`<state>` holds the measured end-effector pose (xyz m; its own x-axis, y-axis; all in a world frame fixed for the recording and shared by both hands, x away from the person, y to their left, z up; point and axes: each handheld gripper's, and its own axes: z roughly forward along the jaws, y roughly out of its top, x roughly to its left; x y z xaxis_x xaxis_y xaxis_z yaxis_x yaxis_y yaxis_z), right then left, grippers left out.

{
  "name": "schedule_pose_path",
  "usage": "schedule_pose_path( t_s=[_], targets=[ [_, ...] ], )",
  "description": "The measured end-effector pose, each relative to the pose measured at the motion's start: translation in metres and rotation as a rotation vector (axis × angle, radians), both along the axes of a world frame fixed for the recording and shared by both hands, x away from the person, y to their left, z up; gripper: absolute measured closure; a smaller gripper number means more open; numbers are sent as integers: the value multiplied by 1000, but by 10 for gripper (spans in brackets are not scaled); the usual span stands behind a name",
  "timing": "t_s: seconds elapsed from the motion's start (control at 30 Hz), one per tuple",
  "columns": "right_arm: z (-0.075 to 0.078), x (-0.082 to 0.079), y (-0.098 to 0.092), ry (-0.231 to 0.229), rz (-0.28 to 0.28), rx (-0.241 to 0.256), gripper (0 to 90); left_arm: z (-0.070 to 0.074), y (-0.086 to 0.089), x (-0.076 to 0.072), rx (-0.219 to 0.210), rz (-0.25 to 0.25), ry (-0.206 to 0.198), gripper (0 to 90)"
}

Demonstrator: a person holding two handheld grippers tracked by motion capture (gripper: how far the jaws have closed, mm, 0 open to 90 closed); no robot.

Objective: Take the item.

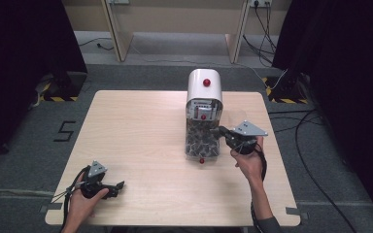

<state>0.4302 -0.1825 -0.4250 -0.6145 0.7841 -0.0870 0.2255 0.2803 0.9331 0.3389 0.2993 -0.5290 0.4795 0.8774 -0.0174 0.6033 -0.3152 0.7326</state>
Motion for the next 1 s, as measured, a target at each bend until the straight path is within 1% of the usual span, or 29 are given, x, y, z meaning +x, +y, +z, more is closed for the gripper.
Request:
schedule_pose_path(
  t_s=[0.03,0.07,0.1,0.17,0.2,0.3,0.43,0.53,0.57,0.7,0.77,0.8,0.87,0.97,1.0],
  targets=[
    [2,0,-3,-7,-15,-4,900,0,0,0,0,0,0,0],
    [2,0,-3,-7,-15,-4,900,0,0,0,0,0,0,0],
    [3,-1,-7,-14,-32,-12,900,0,0,0,-1,-1,0,0],
    [4,0,-10,-19,-41,-9,900,0,0,0,0,0,0,0],
    [4,0,-10,-19,-41,-9,900,0,0,0,0,0,0,0],
    [4,1,-17,-21,-65,-5,900,0,0,0,0,0,0,0],
    [4,2,-23,-17,-78,1,900,0,0,0,0,0,0,0],
    [4,4,-28,-21,-94,-7,900,0,0,0,0,0,0,0],
    [4,5,-33,-23,-106,-4,900,0,0,0,0,0,0,0],
    [6,7,-40,-20,-126,5,900,0,0,0,0,0,0,0],
    [7,9,-44,-22,-137,0,900,0,0,0,-1,0,0,0],
    [8,11,-47,-27,-148,8,900,0,0,0,-2,-1,0,0],
    [8,13,-50,-24,-156,14,900,0,0,0,-2,0,0,0],
    [6,20,-52,-11,-171,8,900,0,0,0,-1,0,0,0],
    [6,20,-52,-11,-171,8,900,0,0,0,0,0,0,0]
  ],
)
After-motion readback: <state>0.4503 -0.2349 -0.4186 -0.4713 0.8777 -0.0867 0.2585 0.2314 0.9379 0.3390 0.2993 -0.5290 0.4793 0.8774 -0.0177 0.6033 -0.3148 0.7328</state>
